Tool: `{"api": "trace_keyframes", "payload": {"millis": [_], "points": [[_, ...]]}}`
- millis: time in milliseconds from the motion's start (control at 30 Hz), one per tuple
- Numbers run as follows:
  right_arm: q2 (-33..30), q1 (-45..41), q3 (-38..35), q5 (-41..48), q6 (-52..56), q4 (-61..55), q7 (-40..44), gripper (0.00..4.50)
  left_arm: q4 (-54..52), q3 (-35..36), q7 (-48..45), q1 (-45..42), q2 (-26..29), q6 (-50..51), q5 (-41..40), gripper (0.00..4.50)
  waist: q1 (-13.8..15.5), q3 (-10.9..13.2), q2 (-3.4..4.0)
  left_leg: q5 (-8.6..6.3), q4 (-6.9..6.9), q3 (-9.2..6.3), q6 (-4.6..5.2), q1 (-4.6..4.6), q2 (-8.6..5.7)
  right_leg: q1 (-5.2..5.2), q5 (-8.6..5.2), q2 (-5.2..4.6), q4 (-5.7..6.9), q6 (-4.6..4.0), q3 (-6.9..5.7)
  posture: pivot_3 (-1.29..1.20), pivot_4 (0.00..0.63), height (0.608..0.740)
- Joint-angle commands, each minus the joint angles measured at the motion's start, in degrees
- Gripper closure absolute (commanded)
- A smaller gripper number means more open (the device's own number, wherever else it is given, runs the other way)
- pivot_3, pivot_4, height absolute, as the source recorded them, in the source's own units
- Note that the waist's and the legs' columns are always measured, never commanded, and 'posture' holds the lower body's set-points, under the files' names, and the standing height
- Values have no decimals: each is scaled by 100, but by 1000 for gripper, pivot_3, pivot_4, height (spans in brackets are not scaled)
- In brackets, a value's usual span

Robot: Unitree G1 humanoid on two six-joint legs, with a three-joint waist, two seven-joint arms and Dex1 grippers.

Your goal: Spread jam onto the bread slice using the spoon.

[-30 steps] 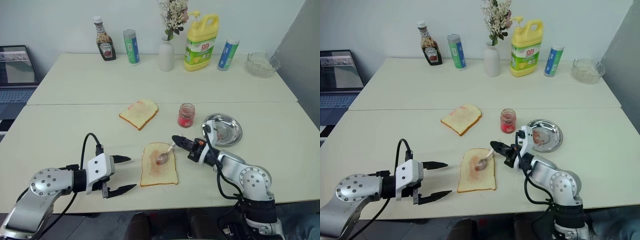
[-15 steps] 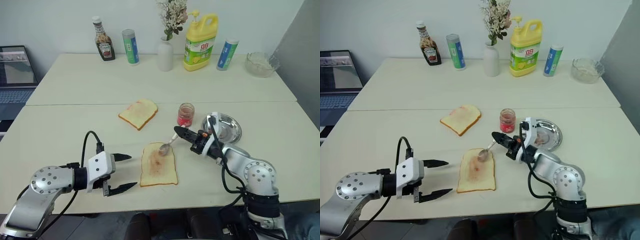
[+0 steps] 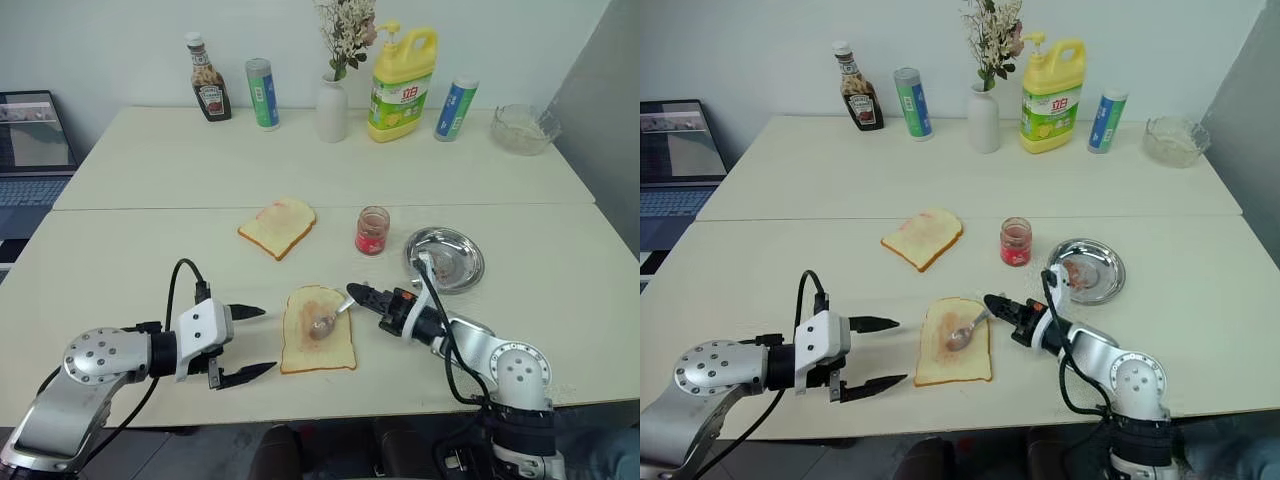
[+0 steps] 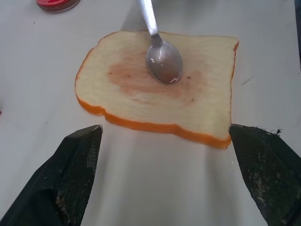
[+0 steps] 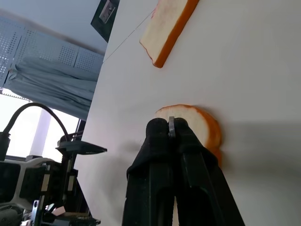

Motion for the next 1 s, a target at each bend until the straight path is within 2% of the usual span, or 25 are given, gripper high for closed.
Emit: {"api": "trace_keyframes", "payload": {"millis": [33,300,500,600,767,900,1000], "points": [[-207,108,-100,444,180,-240,-95,4462,-150,-12,-16,-48,3,-42,-62,0,0,0,0,0,0,0,0,0,0,0,0,0,0,0,0,0,150,740],[-682,5,-33,663,-87,-616,125,4462,-211,0,-70,-153,19,137,-260,0,2,0,0,0,0,0,0,-1,0,0,-6,0,-1,10,0,0,150,740],[-939,-212,-296,1115,-453,-838,177,4462,-377,-201,-223,-840,53,480,-578,0,15,1,0,0,2,-3,0,-3,-1,1,-11,2,-1,20,-2,0,150,740],[-1205,-348,-587,1304,-722,-835,65,4462,-417,-387,-184,-1436,-53,666,-678,0,25,1,-1,0,5,-1,0,-4,-2,2,-8,2,-5,23,-1,0,150,740],[-1923,-302,-1472,1544,-1249,-840,-271,4462,-580,-746,13,-2267,-387,978,-788,0,49,1,-1,0,9,0,0,-9,-8,6,0,0,-14,20,1,0,150,740],[-2594,42,-1973,1192,-1480,-590,-148,4462,-566,-970,-3,-2577,-563,978,-722,0,66,1,-1,0,8,-2,0,-10,-6,6,6,2,-14,11,1,0,150,740],[-2759,85,-2242,739,-1853,37,-119,4462,-377,-1283,-114,-2809,-715,767,-545,0,51,1,-1,0,7,0,0,-5,-6,6,6,3,-11,11,3,0,150,740]]}}
